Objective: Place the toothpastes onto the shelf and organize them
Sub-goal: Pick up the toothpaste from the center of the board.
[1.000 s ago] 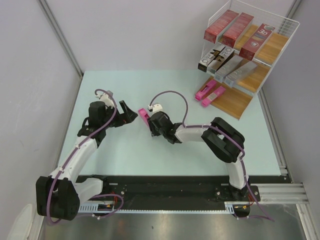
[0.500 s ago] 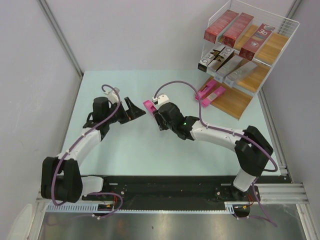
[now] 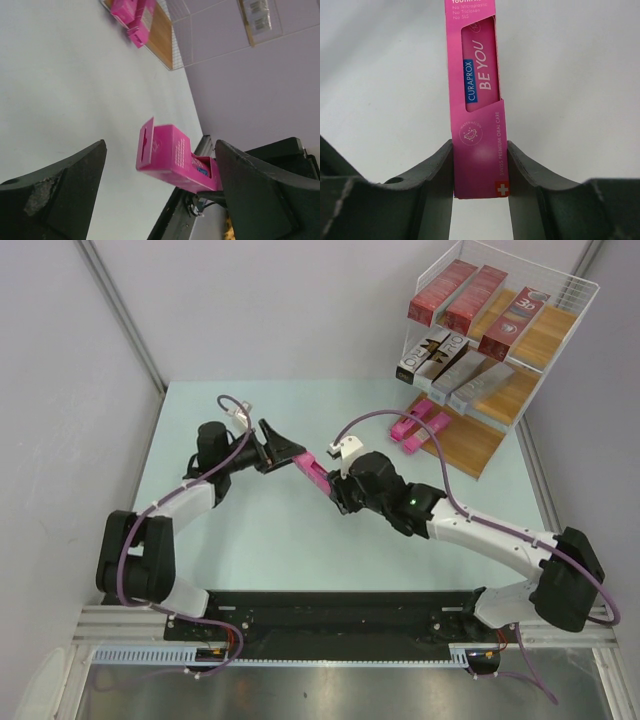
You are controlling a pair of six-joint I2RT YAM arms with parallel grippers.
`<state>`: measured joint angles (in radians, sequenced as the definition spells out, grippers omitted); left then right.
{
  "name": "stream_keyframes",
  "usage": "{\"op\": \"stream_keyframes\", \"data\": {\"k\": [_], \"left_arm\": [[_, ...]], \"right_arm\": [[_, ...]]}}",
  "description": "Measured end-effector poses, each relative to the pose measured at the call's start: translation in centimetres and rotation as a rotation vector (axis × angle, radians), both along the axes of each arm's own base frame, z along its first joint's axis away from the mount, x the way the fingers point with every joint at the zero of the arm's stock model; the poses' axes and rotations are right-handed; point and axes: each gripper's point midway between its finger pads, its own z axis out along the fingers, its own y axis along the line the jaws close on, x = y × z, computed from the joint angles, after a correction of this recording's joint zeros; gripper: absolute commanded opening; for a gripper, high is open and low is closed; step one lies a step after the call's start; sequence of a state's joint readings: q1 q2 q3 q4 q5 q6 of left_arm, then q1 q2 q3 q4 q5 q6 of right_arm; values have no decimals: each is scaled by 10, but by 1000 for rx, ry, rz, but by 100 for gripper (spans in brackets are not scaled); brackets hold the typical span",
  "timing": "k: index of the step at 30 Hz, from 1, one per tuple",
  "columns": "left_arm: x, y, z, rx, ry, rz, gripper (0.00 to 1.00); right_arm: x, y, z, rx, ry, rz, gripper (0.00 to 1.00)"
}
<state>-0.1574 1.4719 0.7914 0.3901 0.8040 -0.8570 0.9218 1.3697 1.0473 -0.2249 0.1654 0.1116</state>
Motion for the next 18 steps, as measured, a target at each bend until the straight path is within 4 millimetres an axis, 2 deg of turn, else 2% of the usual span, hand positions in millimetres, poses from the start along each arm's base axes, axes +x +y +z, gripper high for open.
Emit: {"op": "stream_keyframes", "data": {"k": [6, 12, 13, 18], "left_arm": [[-4, -19, -1, -51, 18, -74, 77], [-7, -25, 6, -84, 14, -103, 58], [-8, -25, 7, -89, 11, -109, 53], [-8, -27, 9, -97, -2, -119, 49]], "right_arm": [[-7, -2, 16, 41, -16, 22, 33], [-8, -5, 15, 37, -19, 23, 33], [-8, -5, 15, 33, -19, 24, 33], [-8, -6, 14, 27, -20, 22, 33]]}}
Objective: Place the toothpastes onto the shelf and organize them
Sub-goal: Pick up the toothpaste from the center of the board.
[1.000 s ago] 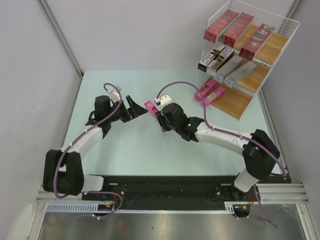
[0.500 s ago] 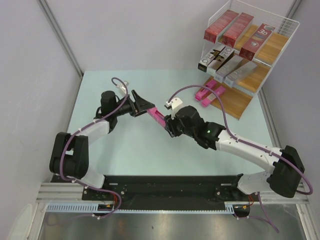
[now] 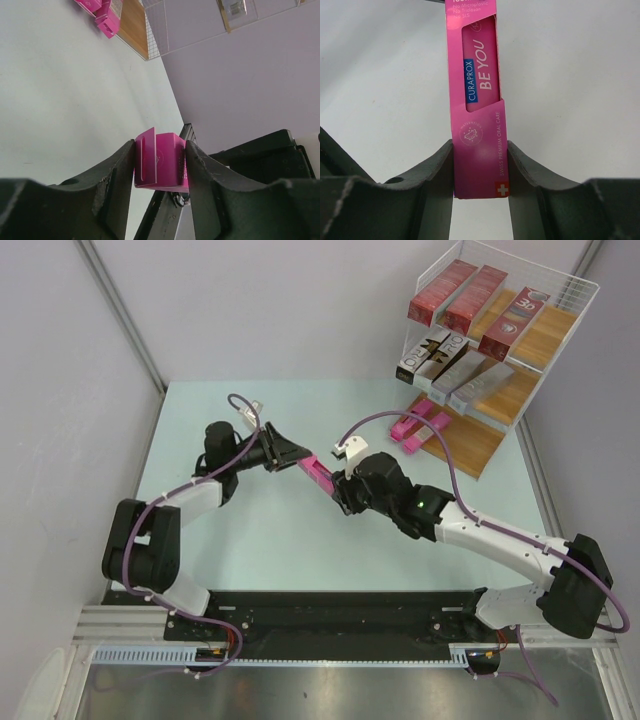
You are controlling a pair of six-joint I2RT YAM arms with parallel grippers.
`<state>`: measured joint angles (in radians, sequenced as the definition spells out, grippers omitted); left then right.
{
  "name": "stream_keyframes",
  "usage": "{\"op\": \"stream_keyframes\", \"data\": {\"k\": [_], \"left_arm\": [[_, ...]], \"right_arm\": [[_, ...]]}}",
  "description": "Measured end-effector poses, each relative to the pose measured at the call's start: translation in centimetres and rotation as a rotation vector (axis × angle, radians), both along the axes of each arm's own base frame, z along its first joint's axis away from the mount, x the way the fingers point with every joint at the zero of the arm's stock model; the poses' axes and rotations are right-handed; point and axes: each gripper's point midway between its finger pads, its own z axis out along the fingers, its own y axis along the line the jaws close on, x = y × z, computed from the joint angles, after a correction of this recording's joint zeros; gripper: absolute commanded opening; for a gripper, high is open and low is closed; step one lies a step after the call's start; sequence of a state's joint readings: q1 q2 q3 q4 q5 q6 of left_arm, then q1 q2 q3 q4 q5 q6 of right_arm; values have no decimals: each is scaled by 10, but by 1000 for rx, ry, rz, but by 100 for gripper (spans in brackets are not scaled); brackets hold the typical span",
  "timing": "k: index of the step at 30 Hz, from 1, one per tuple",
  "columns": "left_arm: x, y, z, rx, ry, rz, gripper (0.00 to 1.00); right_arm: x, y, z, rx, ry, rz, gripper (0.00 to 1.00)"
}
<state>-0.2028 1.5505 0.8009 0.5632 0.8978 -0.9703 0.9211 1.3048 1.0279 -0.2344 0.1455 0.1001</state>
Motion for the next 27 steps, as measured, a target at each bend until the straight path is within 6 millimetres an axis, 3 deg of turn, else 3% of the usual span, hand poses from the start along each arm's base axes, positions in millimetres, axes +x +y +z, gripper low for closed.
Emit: {"op": "stream_keyframes", "data": {"k": [5, 8, 11, 14, 15, 16, 19, 22, 23, 25, 27], "left_arm": [[0, -3, -5, -3, 14, -12, 49], [-1, -4, -6, -5, 16, -23, 60], [-8, -9, -5, -9, 18, -58, 61], [-10, -13, -4, -8, 14, -77, 51], [-10, -13, -4, -5, 13, -76, 36], [-10, -12, -5, -4, 16, -75, 30], [-10, -12, -6, -3, 21, -75, 24], [-10, -12, -6, -4, 21, -76, 24], [-10, -12, -6, -4, 21, -75, 24], [-9, -12, -4, -9, 17, -74, 24], [-10, -14, -1, -18, 13, -81, 25]], "right_arm": [[0, -1, -2, -5, 4, -3, 33], [1, -3, -3, -7, 5, -7, 33], [2, -3, -2, -2, 2, -9, 33], [3, -3, -1, 0, 0, -11, 33], [4, -3, -1, 1, -1, -12, 33], [4, -3, -1, 1, -1, -13, 33], [4, -4, -3, -4, 2, -13, 34], [4, -4, -3, -4, 1, -15, 39], [4, -5, -3, -4, 1, -17, 54], [5, -5, -3, -2, 1, -22, 69], [10, -8, -1, 5, -4, -48, 76]]}}
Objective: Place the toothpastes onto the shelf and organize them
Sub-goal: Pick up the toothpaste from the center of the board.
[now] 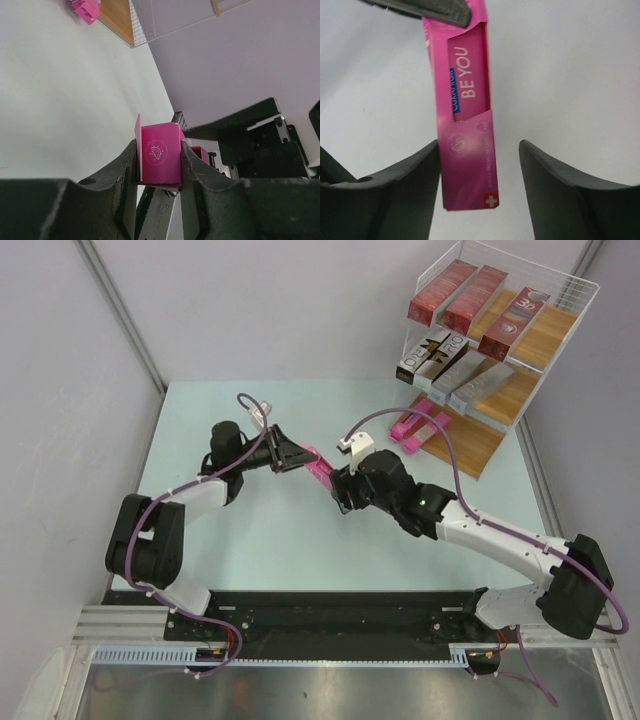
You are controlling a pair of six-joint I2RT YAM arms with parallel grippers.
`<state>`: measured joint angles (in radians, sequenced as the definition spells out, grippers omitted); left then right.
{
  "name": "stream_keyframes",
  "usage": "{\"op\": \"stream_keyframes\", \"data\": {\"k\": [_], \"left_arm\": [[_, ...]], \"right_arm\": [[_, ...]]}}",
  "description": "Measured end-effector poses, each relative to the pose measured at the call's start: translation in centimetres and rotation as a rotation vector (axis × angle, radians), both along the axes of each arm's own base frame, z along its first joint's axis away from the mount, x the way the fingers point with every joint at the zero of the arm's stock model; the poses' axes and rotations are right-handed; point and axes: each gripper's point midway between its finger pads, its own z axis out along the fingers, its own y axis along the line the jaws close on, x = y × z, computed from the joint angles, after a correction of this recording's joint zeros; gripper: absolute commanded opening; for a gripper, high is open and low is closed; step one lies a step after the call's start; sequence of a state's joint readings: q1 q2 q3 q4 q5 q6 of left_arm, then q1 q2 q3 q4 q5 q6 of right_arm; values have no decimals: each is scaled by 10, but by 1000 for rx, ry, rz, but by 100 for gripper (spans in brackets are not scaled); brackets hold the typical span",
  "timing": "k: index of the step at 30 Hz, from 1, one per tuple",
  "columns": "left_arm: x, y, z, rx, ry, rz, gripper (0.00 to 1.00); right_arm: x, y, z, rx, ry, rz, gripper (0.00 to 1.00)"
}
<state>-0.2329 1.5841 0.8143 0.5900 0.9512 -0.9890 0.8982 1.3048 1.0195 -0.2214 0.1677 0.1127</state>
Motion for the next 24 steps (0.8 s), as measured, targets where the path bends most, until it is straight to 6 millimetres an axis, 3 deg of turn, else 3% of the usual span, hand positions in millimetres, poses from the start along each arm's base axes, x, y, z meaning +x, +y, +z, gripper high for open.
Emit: {"op": "stream_keyframes", "data": {"k": [4, 7, 13, 19, 24], "left_arm": [[2, -4, 17, -52, -27, 7, 26], [7, -6, 41, -130, -70, 41, 27], [11, -19, 86, -321, -141, 135, 29], [-7, -61, 110, -434, -151, 165, 31], [-21, -91, 126, -492, -147, 189, 32]], "right_arm": [[11, -13, 11, 43, -7, -73, 93], [14, -28, 38, 141, -20, -145, 100], [3, -78, 100, 468, -59, -263, 100], [-15, -144, 149, 843, -166, -376, 100], [-27, -150, 174, 997, -167, -317, 100]]}}
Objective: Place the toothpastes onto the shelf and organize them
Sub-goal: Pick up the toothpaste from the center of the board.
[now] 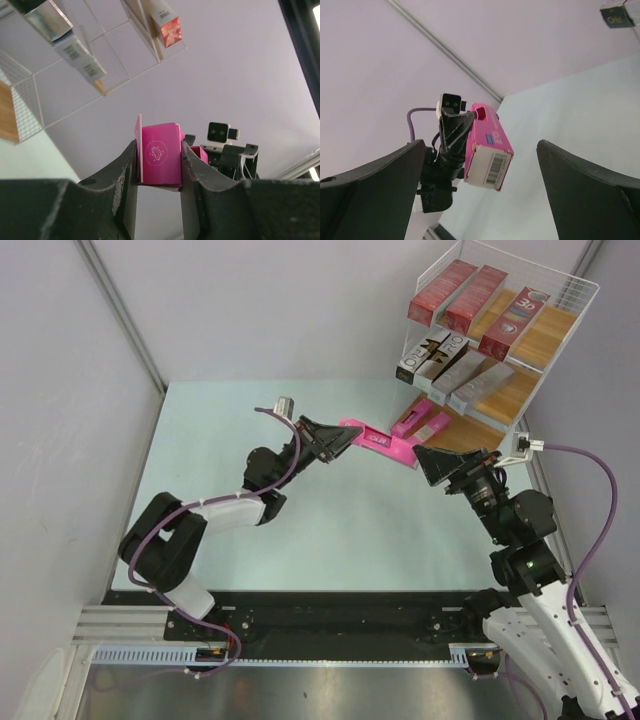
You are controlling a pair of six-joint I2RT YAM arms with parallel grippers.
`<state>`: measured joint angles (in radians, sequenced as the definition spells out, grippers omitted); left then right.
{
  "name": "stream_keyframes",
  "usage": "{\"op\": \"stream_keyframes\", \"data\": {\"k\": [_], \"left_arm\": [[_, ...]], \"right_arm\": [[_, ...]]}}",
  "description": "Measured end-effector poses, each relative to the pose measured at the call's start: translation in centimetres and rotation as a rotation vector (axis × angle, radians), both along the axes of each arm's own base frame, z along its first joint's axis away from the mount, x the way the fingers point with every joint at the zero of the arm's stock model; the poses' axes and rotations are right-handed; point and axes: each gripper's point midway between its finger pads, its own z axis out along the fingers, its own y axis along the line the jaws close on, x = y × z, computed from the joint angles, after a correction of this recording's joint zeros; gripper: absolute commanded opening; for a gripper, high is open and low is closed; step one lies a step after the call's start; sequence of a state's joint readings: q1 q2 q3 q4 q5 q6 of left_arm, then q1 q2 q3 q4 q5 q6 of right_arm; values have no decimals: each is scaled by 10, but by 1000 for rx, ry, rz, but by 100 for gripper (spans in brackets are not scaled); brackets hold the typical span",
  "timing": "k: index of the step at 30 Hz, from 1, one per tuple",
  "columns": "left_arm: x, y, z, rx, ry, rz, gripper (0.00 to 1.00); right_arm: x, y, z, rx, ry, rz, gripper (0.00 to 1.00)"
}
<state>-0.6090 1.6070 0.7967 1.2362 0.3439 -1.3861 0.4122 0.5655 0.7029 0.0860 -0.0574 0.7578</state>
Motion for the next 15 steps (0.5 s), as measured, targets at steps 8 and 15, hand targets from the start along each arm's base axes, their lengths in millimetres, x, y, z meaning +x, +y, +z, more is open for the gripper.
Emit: {"op": "stream_keyframes", "data": {"k": [8, 15], "left_arm": [[15, -13, 23, -62, -18, 56, 32], [17, -21, 20, -59, -11, 50, 33]], "right_arm": [[-8, 12, 1, 77, 41, 124, 91], [-9, 15, 1, 95, 53, 151, 75]]}}
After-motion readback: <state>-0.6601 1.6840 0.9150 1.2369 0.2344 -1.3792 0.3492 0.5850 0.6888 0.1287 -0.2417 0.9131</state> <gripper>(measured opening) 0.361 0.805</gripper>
